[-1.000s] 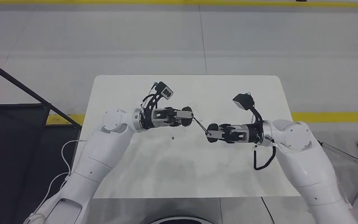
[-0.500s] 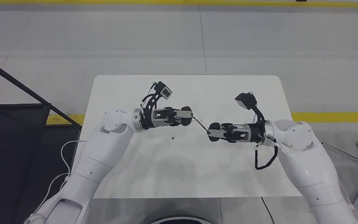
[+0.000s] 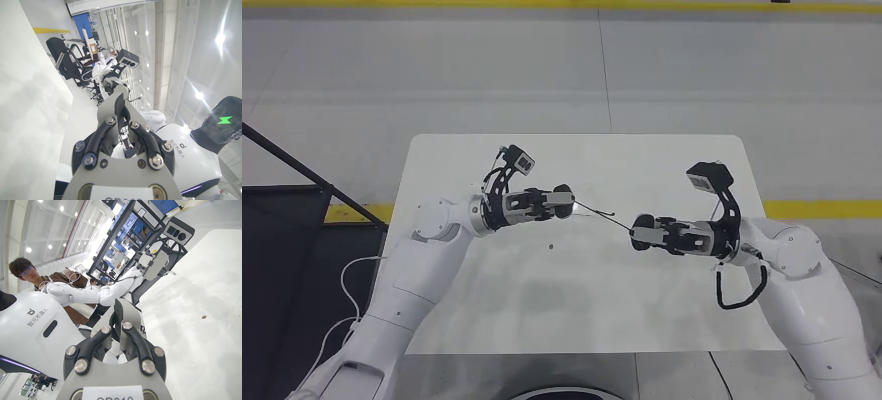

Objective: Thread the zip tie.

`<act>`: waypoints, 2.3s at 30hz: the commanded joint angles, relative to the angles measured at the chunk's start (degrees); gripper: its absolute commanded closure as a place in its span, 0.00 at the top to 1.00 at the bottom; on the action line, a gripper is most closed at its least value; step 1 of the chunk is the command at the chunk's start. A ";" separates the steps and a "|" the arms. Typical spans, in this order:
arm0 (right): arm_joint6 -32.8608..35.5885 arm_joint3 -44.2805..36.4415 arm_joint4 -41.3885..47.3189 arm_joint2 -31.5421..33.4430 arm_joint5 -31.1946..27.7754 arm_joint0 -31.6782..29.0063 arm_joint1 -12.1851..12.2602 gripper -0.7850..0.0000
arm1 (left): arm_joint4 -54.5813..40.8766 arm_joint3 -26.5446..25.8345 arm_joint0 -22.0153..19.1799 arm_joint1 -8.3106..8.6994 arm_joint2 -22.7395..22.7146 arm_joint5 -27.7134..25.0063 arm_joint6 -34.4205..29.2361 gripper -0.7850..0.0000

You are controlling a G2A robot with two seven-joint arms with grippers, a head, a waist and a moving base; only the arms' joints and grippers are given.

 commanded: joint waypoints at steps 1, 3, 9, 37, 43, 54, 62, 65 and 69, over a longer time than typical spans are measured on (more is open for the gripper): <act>-0.31 -0.35 0.84 0.57 -0.32 -0.47 0.25 0.00 | 0.16 0.04 0.23 0.09 -0.31 -0.06 0.11 0.00; -0.53 -0.60 1.83 1.10 -0.54 -0.91 0.49 0.00 | 0.25 0.04 0.42 0.18 -0.62 -0.06 0.05 0.00; -0.80 -1.04 3.94 2.27 -0.81 -1.70 1.13 0.00 | 0.32 -0.19 1.03 0.45 -1.63 -0.38 0.10 0.00; -1.15 -0.67 1.76 0.45 -1.15 -0.26 2.39 0.00 | 1.05 -0.81 1.87 0.72 -2.15 -0.47 0.55 1.00; -2.67 -2.33 -7.43 -0.33 1.16 3.35 2.31 0.00 | 4.82 -2.05 2.74 1.04 -3.66 -0.62 7.38 1.00; -8.41 -13.00 -43.30 -7.65 17.07 13.01 1.56 0.00 | 17.64 -11.57 11.22 3.24 -11.79 5.07 22.05 1.00; -7.40 -13.75 -65.78 -19.57 28.81 20.76 -0.65 0.00 | 24.52 -18.45 17.99 4.26 -16.68 10.53 31.82 1.00; -5.97 -12.69 -71.24 -23.25 31.51 22.81 -1.53 0.00 | 24.44 -20.23 20.23 4.47 -18.38 11.80 34.07 1.00; -6.09 -11.55 -71.91 -25.31 33.10 24.02 -2.42 0.00 | 23.21 -21.15 21.29 4.50 -19.07 11.63 34.62 1.00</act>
